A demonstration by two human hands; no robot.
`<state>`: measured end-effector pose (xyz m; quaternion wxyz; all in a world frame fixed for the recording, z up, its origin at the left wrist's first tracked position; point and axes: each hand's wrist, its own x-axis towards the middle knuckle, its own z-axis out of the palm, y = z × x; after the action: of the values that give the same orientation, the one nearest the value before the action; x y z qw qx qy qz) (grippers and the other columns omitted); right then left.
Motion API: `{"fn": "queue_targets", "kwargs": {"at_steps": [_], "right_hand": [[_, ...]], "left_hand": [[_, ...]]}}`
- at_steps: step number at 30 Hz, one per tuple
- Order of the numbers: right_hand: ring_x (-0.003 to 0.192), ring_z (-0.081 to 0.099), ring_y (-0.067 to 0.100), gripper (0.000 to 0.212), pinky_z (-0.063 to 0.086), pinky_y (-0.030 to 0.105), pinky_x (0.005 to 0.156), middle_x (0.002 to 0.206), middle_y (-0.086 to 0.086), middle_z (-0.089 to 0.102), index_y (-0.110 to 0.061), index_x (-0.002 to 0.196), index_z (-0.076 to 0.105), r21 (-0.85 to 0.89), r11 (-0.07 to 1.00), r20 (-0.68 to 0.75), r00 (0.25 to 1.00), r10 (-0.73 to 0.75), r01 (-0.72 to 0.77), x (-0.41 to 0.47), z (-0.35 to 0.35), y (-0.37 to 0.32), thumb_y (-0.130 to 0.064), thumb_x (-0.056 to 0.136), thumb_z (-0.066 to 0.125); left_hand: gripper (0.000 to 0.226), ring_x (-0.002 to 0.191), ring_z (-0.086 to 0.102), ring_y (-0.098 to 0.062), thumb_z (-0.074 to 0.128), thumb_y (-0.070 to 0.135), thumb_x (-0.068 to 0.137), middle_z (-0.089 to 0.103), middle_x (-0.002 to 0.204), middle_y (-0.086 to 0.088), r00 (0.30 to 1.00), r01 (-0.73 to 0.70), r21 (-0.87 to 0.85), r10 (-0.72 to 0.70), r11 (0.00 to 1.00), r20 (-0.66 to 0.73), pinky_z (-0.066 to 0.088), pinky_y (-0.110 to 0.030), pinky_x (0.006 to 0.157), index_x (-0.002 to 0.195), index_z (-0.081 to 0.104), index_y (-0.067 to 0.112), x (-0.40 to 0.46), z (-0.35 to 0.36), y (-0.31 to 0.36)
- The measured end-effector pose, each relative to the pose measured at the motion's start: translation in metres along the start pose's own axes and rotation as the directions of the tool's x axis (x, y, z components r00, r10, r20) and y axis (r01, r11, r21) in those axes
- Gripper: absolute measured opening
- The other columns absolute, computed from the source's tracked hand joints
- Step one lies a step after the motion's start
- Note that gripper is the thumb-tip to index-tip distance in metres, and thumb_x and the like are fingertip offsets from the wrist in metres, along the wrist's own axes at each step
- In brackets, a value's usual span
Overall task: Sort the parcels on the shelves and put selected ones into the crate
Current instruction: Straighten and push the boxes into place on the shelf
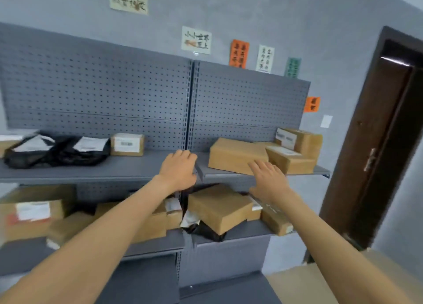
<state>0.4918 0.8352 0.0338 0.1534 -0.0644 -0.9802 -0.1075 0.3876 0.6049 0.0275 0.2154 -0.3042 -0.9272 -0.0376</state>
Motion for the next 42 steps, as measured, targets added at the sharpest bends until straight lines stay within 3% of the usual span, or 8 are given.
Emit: {"fn": "queue_targets", "kwargs": {"at_steps": [7, 17, 21, 25, 31, 36, 39, 42], "right_hand": [[0.141, 0.028, 0.027, 0.068, 0.025, 0.040, 0.114, 0.154, 0.006, 0.030, -0.016, 0.150, 0.025, 0.067, 0.994, -0.036, 0.996, -0.085, 0.087, 0.105, 0.032, 0.009, -0.033, 0.091, 0.056], [0.140, 0.029, 0.029, 0.070, 0.027, 0.047, 0.114, 0.151, 0.005, 0.034, -0.018, 0.147, 0.029, 0.190, 0.982, 0.020, 1.000, 0.013, -0.016, 0.180, 0.090, 0.090, -0.037, 0.088, 0.063], [0.139, 0.027, 0.028, 0.066, 0.033, 0.053, 0.108, 0.149, 0.004, 0.032, -0.019, 0.145, 0.030, 0.260, 0.962, 0.073, 0.995, 0.068, -0.085, 0.187, 0.108, 0.110, -0.034, 0.089, 0.060], [0.137, 0.026, 0.027, 0.062, 0.041, 0.043, 0.103, 0.146, 0.004, 0.037, -0.018, 0.144, 0.034, 0.326, 0.942, 0.068, 0.996, 0.061, -0.080, 0.191, 0.123, 0.118, -0.031, 0.089, 0.060], [0.133, 0.031, 0.027, 0.058, 0.044, 0.040, 0.101, 0.140, 0.002, 0.045, -0.016, 0.141, 0.040, 0.367, 0.928, -0.015, 0.997, 0.074, -0.064, 0.195, 0.127, 0.115, -0.027, 0.088, 0.062], [0.130, 0.036, 0.025, 0.057, 0.046, 0.040, 0.095, 0.139, 0.002, 0.047, -0.018, 0.141, 0.041, 0.343, 0.939, -0.083, 0.995, 0.049, -0.018, 0.203, 0.103, 0.111, -0.034, 0.089, 0.058], [0.126, 0.040, 0.026, 0.057, 0.044, 0.042, 0.097, 0.139, 0.004, 0.048, -0.018, 0.141, 0.040, 0.385, 0.923, -0.148, 0.988, 0.035, 0.025, 0.212, 0.075, 0.106, -0.035, 0.090, 0.056], [0.125, 0.040, 0.027, 0.058, 0.041, 0.042, 0.100, 0.140, 0.003, 0.047, -0.019, 0.142, 0.038, 0.423, 0.904, -0.197, 0.980, 0.028, 0.059, 0.221, 0.048, 0.097, -0.038, 0.090, 0.056]], "left_hand": [[0.054, 0.128, 0.039, -0.028, 0.052, 0.029, 0.090, 0.045, 0.138, -0.009, 0.984, 0.166, 0.027, -0.168, 0.986, 0.061, 0.038, -0.038, 0.102, 0.139, 0.039, 0.012, 0.059, 0.030, -0.036], [0.067, 0.134, 0.035, -0.028, 0.056, 0.032, 0.089, 0.038, 0.146, -0.009, 0.978, 0.184, -0.097, -0.172, 0.978, 0.117, 0.037, -0.039, 0.103, 0.149, 0.028, 0.017, 0.173, 0.094, 0.003], [0.068, 0.127, 0.042, -0.031, 0.058, 0.031, 0.089, 0.038, 0.145, -0.009, 0.970, 0.218, -0.271, -0.177, 0.938, 0.168, 0.043, -0.038, 0.095, 0.149, 0.026, 0.027, 0.202, 0.118, 0.006], [0.073, 0.124, 0.047, -0.027, 0.063, 0.030, 0.089, 0.033, 0.150, -0.006, 0.958, 0.264, -0.492, -0.167, 0.830, 0.231, 0.043, -0.031, 0.091, 0.150, 0.022, 0.036, 0.212, 0.142, 0.007], [0.074, 0.125, 0.045, -0.028, 0.068, 0.027, 0.087, 0.037, 0.144, -0.009, 0.963, 0.271, -0.574, -0.210, 0.773, 0.171, 0.038, -0.030, 0.089, 0.149, 0.027, 0.032, 0.218, 0.158, 0.012], [0.091, 0.134, 0.030, -0.029, 0.079, 0.028, 0.076, 0.031, 0.147, -0.007, 0.969, 0.213, -0.628, -0.242, 0.749, 0.041, 0.032, -0.045, 0.106, 0.148, 0.025, 0.035, 0.223, 0.127, 0.009], [0.105, 0.135, 0.016, -0.026, 0.085, 0.029, 0.068, 0.024, 0.148, -0.007, 0.974, 0.158, -0.616, -0.223, 0.772, -0.030, 0.027, -0.050, 0.108, 0.149, 0.019, 0.038, 0.231, 0.092, 0.000], [0.122, 0.133, 0.014, -0.026, 0.088, 0.037, 0.060, 0.021, 0.145, -0.009, 0.981, 0.133, -0.501, -0.184, 0.855, -0.054, 0.027, -0.049, 0.106, 0.151, 0.007, 0.039, 0.236, 0.056, -0.018]]}}
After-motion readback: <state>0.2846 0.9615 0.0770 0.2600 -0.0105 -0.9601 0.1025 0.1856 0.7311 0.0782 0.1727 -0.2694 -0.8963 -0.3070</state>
